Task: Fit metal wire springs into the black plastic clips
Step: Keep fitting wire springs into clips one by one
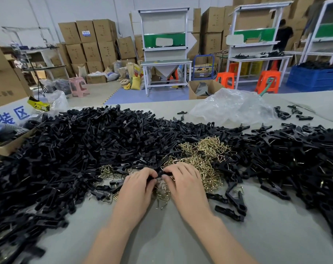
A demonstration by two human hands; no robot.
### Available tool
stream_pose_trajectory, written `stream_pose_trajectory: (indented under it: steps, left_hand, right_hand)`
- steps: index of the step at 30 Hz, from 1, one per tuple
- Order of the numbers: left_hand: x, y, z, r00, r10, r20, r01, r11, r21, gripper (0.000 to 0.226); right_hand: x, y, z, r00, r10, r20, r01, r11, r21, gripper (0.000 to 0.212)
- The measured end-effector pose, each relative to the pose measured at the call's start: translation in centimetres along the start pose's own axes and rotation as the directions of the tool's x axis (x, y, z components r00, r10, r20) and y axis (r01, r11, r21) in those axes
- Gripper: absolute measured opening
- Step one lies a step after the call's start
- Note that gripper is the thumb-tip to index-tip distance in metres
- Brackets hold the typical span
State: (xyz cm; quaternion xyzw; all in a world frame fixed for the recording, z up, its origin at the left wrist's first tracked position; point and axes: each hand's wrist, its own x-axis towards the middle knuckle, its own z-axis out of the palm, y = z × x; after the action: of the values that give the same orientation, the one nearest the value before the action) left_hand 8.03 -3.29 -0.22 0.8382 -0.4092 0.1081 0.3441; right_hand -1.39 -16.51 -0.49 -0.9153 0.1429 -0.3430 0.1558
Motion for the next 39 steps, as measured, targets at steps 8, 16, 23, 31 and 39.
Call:
stream_pose_trajectory:
  steps: [8, 16, 23, 31, 39]
  left_hand:
    - [-0.3, -0.1, 0.1, 0.981, -0.166, -0.102, 0.146, 0.973, -0.181, 0.022]
    - [-0.4, -0.6, -0.2, 0.950, -0.274, -0.152, 0.258, 0.959, -0.115, 0.027]
    - [-0.4, 0.5, -0.3, 0.995, -0.102, 0.012, 0.095, 0.963, 0.252, 0.037]
    - [-0.2, 0.1, -0.3, 0.988, -0.133, 0.071, 0.111, 0.961, 0.255, 0.032]
    - [-0.4, -0.3, -0.6, 0.984, -0.069, -0.163, 0.076, 0.996, 0.041, 0.023]
  right_hand:
    - [-0.7, -0.2, -1.6, 0.966, 0.257, -0.013, -0.210, 0.817, 0.537, 0.008]
    - [-0.6, 1.3, -3.1, 0.843, 0.525, 0.122, -0.346, 0.354, 0.869, 0.016]
    - [0.0, 1.4, -2.8, 0.803, 0.560, 0.204, -0.322, 0.121, 0.939, 0.009]
    - [0.2, 1.6, -2.8, 0.821, 0.521, 0.233, -0.297, 0.042, 0.954, 0.011]
    - [-0.1, 1.4, -2.7, 0.855, 0.444, 0.267, -0.309, 0.023, 0.951, 0.035]
